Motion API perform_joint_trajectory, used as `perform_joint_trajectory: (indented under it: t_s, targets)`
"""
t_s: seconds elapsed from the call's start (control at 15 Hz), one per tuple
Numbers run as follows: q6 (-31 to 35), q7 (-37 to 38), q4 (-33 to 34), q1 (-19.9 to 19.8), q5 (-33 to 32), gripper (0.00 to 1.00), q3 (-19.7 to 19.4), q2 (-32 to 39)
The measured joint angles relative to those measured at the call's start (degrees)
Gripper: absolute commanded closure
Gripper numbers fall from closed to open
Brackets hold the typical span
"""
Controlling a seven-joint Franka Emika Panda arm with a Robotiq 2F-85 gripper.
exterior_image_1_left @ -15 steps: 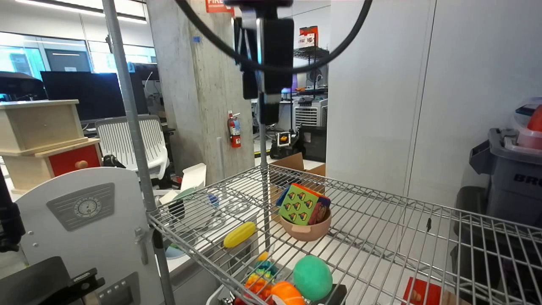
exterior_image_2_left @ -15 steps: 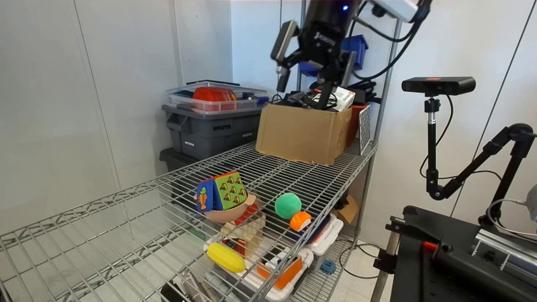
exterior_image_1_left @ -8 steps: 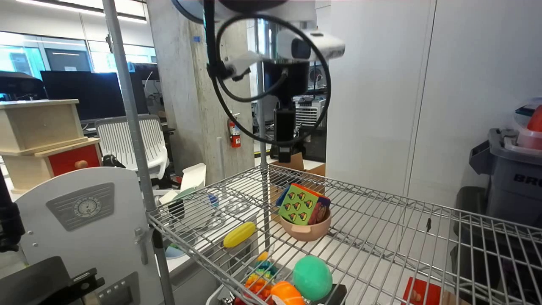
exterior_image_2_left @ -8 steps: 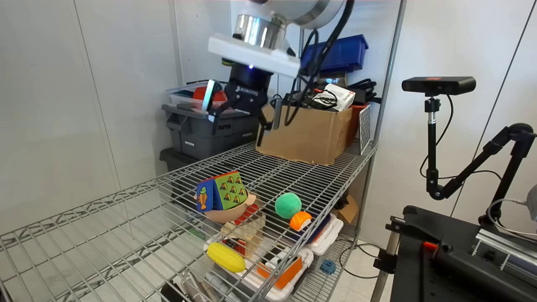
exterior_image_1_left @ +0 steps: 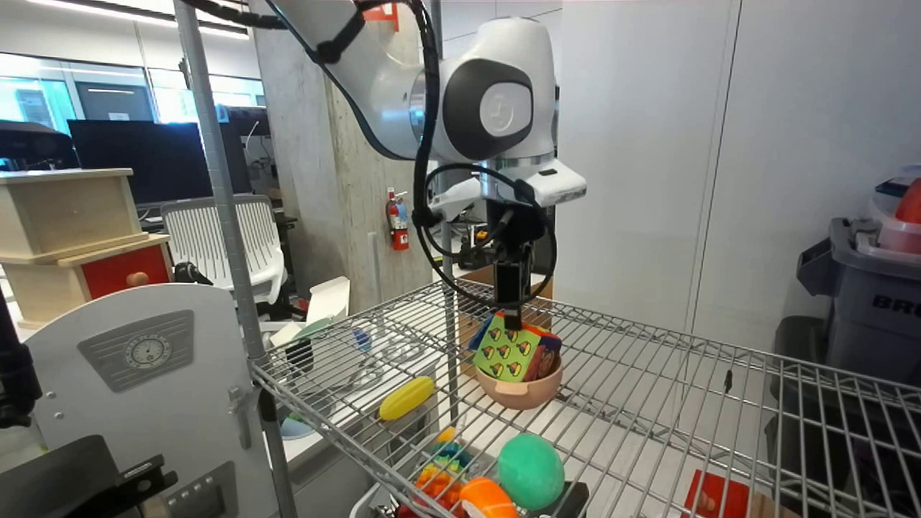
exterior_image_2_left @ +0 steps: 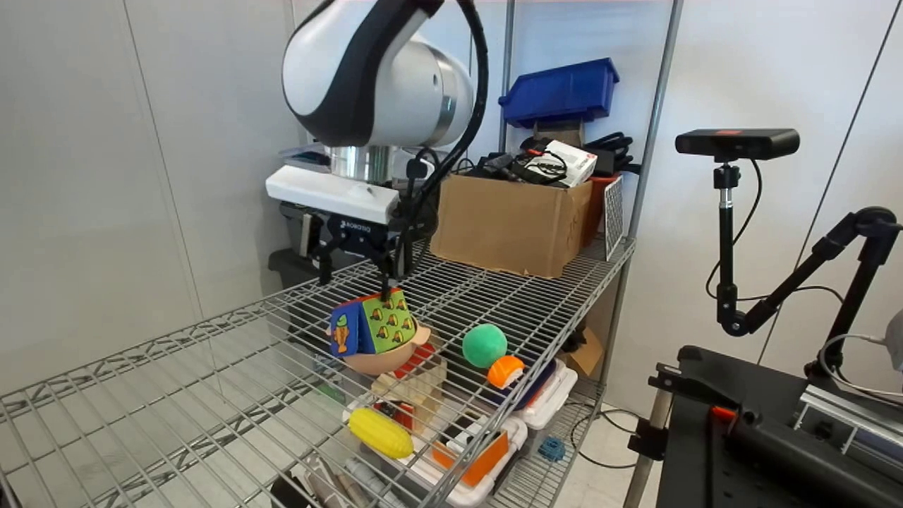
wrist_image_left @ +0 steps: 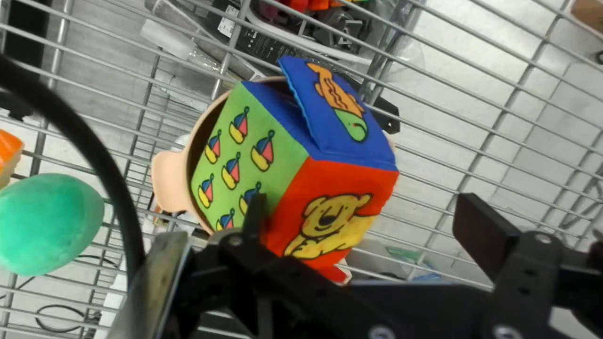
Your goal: Remove the toy foam from the bowl
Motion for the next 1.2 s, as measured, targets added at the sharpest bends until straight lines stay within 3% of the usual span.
perform_joint_trajectory:
  t_s: [0.33, 0.4, 0.53, 0.8, 1.13, 1.2]
  targets:
    - [-19.57, 1.83, 13.77, -2.2, 0.02, 0.02, 1.86, 8.77]
    - [-23.55, 1.83, 16.42, -2.6, 0.02, 0.26, 2.13, 9.88]
    - [-30.81, 1.83, 21.8, -3.34, -0.02, 0.33, 2.2, 11.94]
    - [-40.87, 1.83, 32.1, -4.94, -0.05, 0.65, 2.2, 16.3]
    - [-45.81, 1.86, 40.66, -5.84, -0.19, 0.98, 2.2, 20.1]
    - [-46.34, 1.86, 41.79, -5.92, -0.28, 1.0, 2.2, 20.61]
